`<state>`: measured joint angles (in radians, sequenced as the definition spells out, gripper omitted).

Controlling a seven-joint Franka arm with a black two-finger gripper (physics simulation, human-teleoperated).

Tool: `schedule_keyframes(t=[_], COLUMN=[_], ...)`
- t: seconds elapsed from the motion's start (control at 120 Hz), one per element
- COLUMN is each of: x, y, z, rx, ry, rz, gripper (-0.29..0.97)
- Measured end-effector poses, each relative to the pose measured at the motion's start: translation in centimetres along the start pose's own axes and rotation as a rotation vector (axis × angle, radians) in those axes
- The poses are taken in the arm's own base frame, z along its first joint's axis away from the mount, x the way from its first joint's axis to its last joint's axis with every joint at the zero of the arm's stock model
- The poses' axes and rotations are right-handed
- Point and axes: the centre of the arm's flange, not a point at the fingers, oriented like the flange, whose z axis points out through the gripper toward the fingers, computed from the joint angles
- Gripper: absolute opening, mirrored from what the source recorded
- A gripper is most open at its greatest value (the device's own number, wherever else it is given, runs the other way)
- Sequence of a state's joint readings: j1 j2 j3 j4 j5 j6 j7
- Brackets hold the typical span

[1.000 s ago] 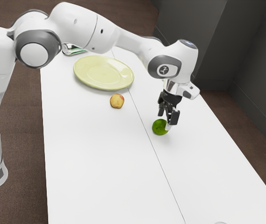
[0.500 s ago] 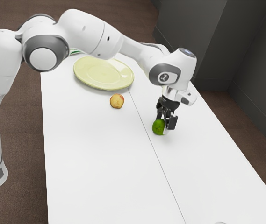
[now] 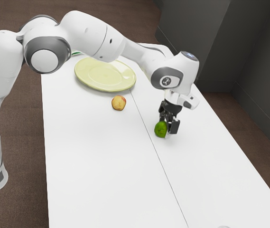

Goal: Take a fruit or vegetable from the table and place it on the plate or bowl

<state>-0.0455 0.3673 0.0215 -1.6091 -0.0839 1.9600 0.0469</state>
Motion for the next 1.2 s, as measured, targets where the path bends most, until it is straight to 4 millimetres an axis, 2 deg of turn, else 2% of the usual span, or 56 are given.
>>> schedule_keyframes(t=[0.058, 0.183, 0.3, 0.342, 0.433, 0.5, 0.675, 0.833, 0.967, 1.2], x=[0.0, 0.0, 0.1, 0.0, -0.3, -0.6, -1.0, -2.4, -3.8, -5.7], y=[-0.1, -0.1, -0.3, -0.6, -0.8, -1.0, -4.4, -11.4, -15.2, -20.5], z=[0.0, 0.0, -0.2, -0.4, -2.4, -4.7, -10.4, -15.2, -17.0, -19.1], rx=[0.0, 0.002, 0.008, 0.011, 0.023, 0.028, 0.051, 0.096, 0.117, 0.153], ry=[0.0, 0.004, 0.01, 0.014, 0.042, 0.077, 0.172, 0.247, 0.268, 0.296], rz=[-0.001, 0.0, -0.002, -0.007, -0.01, -0.014, -0.058, -0.148, -0.194, -0.259], gripper=[0.63, 0.44, 0.35, 0.28, 0.19, 0.22, 0.23, 0.24, 0.25, 0.27])
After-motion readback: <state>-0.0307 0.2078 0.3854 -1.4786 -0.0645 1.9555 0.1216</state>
